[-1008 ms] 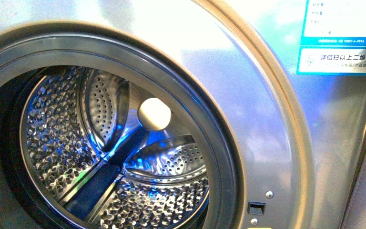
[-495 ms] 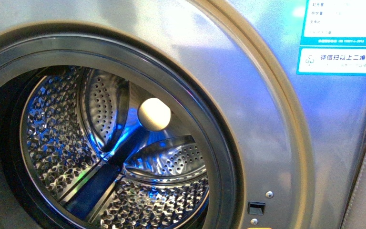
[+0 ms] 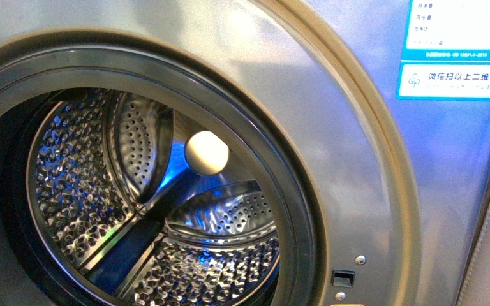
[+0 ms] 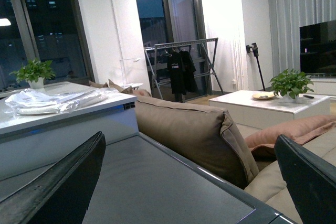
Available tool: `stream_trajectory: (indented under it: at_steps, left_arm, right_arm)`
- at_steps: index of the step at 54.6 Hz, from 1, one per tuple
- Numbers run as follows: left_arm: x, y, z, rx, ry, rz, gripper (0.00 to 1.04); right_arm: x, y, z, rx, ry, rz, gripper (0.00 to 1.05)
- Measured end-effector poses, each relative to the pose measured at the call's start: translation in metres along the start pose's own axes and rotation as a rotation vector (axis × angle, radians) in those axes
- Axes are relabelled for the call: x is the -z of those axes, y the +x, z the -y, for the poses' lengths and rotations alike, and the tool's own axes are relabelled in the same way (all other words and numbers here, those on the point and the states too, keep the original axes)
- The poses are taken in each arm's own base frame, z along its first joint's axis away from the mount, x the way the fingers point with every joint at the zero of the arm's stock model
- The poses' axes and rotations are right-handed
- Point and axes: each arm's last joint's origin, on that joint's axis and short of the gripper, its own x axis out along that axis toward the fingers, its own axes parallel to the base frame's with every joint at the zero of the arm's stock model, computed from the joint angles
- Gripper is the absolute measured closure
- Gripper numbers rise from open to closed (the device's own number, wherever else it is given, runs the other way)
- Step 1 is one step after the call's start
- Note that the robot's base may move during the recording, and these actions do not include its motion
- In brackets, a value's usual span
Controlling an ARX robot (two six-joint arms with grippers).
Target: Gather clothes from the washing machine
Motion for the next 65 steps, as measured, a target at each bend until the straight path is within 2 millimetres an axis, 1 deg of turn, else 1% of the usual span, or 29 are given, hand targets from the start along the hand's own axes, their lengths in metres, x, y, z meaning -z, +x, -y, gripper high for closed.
stream_trajectory:
  at_steps: [1, 4, 5, 8, 12, 15, 16, 18, 19, 23, 27, 30, 33, 36, 39, 42, 44, 52, 55, 57, 58, 60, 62, 65]
  left_arm:
    - [0.0, 0.0, 0.0, 0.0, 0.0, 0.0, 0.07]
    - [0.0, 0.0, 0.0, 0.0, 0.0, 0.0, 0.07]
    - [0.0, 0.0, 0.0, 0.0, 0.0, 0.0, 0.07]
    - [0.0, 0.0, 0.0, 0.0, 0.0, 0.0, 0.07]
    - [0.0, 0.0, 0.0, 0.0, 0.0, 0.0, 0.07]
    - [0.0, 0.0, 0.0, 0.0, 0.0, 0.0, 0.07]
    - [0.0, 0.0, 0.0, 0.0, 0.0, 0.0, 0.07]
    - [0.0, 0.0, 0.0, 0.0, 0.0, 0.0, 0.07]
    - [0.0, 0.0, 0.0, 0.0, 0.0, 0.0, 0.07]
    - [0.0, 0.0, 0.0, 0.0, 0.0, 0.0, 0.07]
    - [0.0, 0.0, 0.0, 0.0, 0.0, 0.0, 0.07]
    - [0.0, 0.0, 0.0, 0.0, 0.0, 0.0, 0.07]
    - [0.0, 0.0, 0.0, 0.0, 0.0, 0.0, 0.07]
    - [0.0, 0.0, 0.0, 0.0, 0.0, 0.0, 0.07]
    - [0.0, 0.0, 0.0, 0.0, 0.0, 0.0, 0.07]
    - [0.0, 0.0, 0.0, 0.0, 0.0, 0.0, 0.07]
    - [0.0, 0.0, 0.0, 0.0, 0.0, 0.0, 0.07]
    - [0.0, 0.0, 0.0, 0.0, 0.0, 0.0, 0.07]
    - [0.0, 0.0, 0.0, 0.0, 0.0, 0.0, 0.07]
    - [0.0, 0.0, 0.0, 0.0, 0.0, 0.0, 0.07]
    - [0.0, 0.0, 0.0, 0.0, 0.0, 0.0, 0.07]
    - [0.0, 0.0, 0.0, 0.0, 0.0, 0.0, 0.07]
    - [0.0, 0.0, 0.0, 0.0, 0.0, 0.001, 0.07]
    - [-0.001, -0.001, 0.0, -0.001, 0.0, 0.003, 0.07]
  right_arm:
    - [0.002, 0.001, 0.0, -0.001, -0.002, -0.006, 0.55]
    - [0.01, 0.004, 0.0, -0.009, -0.001, -0.032, 0.44]
    - [0.011, 0.004, 0.0, -0.01, -0.002, -0.034, 0.42]
    - [0.011, 0.004, -0.001, -0.027, -0.009, -0.031, 0.32]
    - [0.006, 0.002, -0.006, -0.051, -0.031, -0.002, 0.19]
    - [-0.003, -0.002, -0.014, -0.081, -0.043, 0.033, 0.09]
    - [-0.009, -0.005, -0.019, -0.097, -0.056, 0.056, 0.06]
    - [-0.023, -0.011, -0.03, -0.132, -0.078, 0.11, 0.08]
    - [-0.029, -0.013, -0.034, -0.144, -0.089, 0.13, 0.08]
    - [-0.061, -0.031, -0.062, -0.214, -0.157, 0.256, 0.08]
    - [-0.083, -0.048, -0.088, -0.274, -0.191, 0.35, 0.08]
    - [-0.094, -0.057, -0.106, -0.316, -0.211, 0.401, 0.08]
    - [-0.102, -0.067, -0.13, -0.372, -0.222, 0.459, 0.08]
    - [-0.105, -0.076, -0.152, -0.429, -0.241, 0.516, 0.08]
    - [-0.106, -0.084, -0.169, -0.471, -0.264, 0.569, 0.08]
    - [-0.102, -0.091, -0.185, -0.509, -0.289, 0.619, 0.08]
    - [-0.094, -0.096, -0.199, -0.546, -0.308, 0.665, 0.08]
    - [-0.06, -0.106, -0.225, -0.618, -0.347, 0.762, 0.08]
    - [-0.045, -0.109, -0.231, -0.511, -0.334, 0.701, 0.17]
    - [-0.029, -0.107, -0.231, -0.442, -0.34, 0.629, 0.24]
    - [-0.025, -0.106, -0.231, -0.43, -0.343, 0.609, 0.26]
    - [-0.005, -0.101, -0.229, -0.402, -0.365, 0.54, 0.33]
    - [0.009, -0.095, -0.226, -0.392, -0.384, 0.508, 0.4]
    - [0.021, -0.088, -0.224, -0.375, -0.402, 0.489, 0.49]
